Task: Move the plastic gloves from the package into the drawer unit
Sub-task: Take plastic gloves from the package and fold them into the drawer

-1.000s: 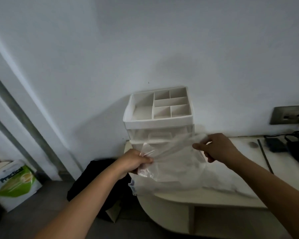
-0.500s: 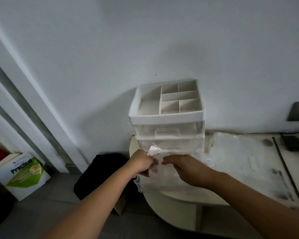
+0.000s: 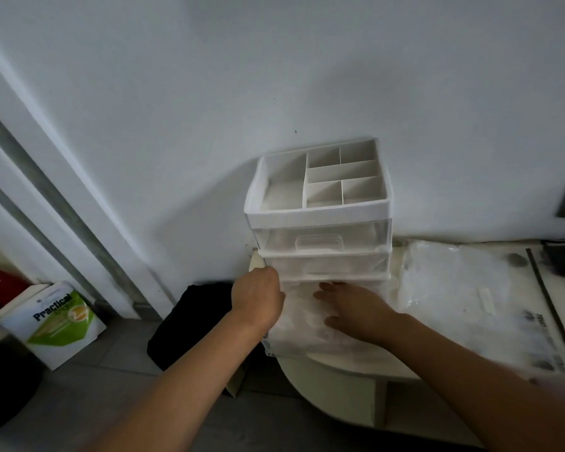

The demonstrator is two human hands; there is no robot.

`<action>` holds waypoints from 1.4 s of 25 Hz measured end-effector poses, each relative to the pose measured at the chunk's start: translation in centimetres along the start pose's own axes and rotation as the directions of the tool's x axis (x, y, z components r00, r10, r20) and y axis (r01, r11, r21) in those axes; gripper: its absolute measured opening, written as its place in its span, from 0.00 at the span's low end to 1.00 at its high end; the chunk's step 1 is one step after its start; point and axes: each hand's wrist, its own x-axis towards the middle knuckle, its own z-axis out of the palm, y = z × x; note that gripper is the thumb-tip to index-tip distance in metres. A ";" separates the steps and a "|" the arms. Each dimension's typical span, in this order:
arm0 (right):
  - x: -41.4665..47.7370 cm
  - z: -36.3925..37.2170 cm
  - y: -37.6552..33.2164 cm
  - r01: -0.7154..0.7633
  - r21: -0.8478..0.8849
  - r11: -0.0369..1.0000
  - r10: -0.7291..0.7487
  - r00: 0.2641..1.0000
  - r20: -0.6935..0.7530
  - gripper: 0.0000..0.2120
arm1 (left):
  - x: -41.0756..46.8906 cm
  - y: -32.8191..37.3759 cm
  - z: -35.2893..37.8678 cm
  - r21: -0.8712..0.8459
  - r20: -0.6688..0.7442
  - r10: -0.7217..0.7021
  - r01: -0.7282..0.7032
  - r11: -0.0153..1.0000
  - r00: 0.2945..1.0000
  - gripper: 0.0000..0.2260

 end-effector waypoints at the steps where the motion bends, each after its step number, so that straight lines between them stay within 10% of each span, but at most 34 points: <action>1: 0.0 0.0 0.1 -0.001 0.012 1.000 0.001 1.000 -0.001 0.27 | -0.1 0.3 -0.4 0.028 -0.069 0.052 -0.050 0.998 0.996 0.10; 6: 0.2 0.6 0.0 -0.008 0.052 0.999 0.006 0.999 0.037 0.29 | -0.4 2.1 1.6 -0.134 0.152 0.301 -0.282 0.950 0.941 0.11; 12: 0.2 -0.8 -1.8 0.002 -0.001 1.000 -0.002 0.986 -0.168 0.16 | 0.3 0.9 4.3 -0.201 0.319 0.250 -0.193 0.960 0.914 0.22; 16: 0.8 0.6 -2.7 0.042 0.207 0.977 -0.029 0.998 -0.063 0.17 | 0.8 1.1 4.9 -0.184 0.354 0.253 -0.198 0.963 0.900 0.28; 20: 1.0 1.8 -1.5 -0.237 0.069 0.969 0.214 0.947 0.242 0.36 | 1.1 1.6 5.7 -0.102 0.434 0.189 -0.161 0.982 0.881 0.37; 26: 1.6 2.8 0.5 -0.471 0.255 0.844 0.472 0.879 0.063 0.56 | 1.5 2.2 5.4 -0.147 0.503 0.141 -0.076 0.986 0.853 0.44; 35: -1.8 -4.4 0.8 -0.365 0.507 0.781 0.315 0.931 0.184 0.15 | 1.4 2.8 5.0 -0.158 0.504 0.124 -0.050 0.986 0.855 0.42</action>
